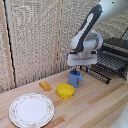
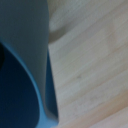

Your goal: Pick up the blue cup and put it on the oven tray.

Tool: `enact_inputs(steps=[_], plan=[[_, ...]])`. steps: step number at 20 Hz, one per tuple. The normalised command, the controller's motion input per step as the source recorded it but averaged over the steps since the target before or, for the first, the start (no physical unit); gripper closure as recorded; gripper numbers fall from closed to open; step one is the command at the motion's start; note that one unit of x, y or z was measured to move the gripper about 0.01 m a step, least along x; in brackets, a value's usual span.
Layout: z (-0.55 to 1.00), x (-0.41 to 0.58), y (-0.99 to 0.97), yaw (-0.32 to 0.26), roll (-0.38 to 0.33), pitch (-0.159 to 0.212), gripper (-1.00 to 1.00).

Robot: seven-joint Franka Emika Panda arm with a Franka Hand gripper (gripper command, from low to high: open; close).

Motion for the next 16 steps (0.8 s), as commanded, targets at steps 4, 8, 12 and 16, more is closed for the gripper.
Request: enact_inputs(steps=[4,8,12,16], plan=[[-0.27,-0.023,0.24,0.064,-0.121,0.0,-1.0],[-0.18,-0.005,0.33,0.038,-0.131,0.0,1.0],[-0.13,0.0,0.18,0.019,-0.035,-0.001,1.0],[-0.03,0.0,0.17,0.005,-0.021,-0.007,1.0]])
